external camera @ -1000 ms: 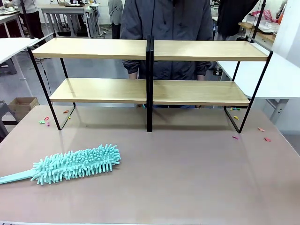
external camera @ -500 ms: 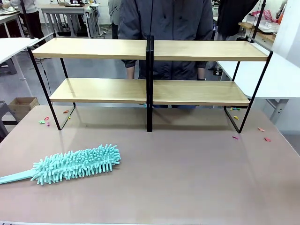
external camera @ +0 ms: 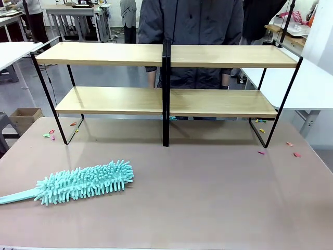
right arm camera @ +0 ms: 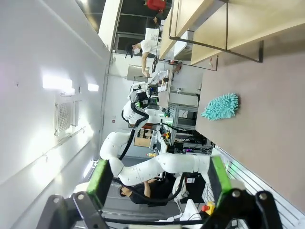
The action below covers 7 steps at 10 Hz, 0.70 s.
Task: Clean the shelves.
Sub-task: Place the Duster on the table.
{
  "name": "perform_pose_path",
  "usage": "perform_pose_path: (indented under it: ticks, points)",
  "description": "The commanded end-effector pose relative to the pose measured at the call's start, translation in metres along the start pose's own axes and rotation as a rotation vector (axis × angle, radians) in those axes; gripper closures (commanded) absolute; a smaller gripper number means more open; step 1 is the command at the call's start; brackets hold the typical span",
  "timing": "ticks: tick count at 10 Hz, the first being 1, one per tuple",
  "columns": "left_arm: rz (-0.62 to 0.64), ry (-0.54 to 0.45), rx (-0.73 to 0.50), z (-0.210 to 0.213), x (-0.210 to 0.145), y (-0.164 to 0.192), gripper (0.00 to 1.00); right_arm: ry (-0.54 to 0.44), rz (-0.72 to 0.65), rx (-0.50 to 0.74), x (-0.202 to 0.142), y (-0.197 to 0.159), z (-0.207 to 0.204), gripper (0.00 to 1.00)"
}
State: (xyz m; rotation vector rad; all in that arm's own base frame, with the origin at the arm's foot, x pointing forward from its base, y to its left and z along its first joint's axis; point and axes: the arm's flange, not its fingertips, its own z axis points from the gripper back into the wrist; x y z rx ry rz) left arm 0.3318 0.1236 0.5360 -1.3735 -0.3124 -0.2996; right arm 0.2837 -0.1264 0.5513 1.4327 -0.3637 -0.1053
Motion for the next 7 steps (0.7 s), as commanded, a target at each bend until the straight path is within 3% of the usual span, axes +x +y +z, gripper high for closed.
perform_pose_path:
  ticks: [1, 7]
  points:
    - [-0.004, -0.007, -0.002, -0.0013, -0.0024, -0.0015, 0.00, -0.004, 0.014, 0.024, 0.0000, 0.0018, -0.0006, 0.00]
    - [-0.004, -0.007, -0.002, -0.0013, -0.0024, -0.0015, 0.00, -0.004, 0.014, 0.024, 0.0000, 0.0018, -0.0006, 0.00]
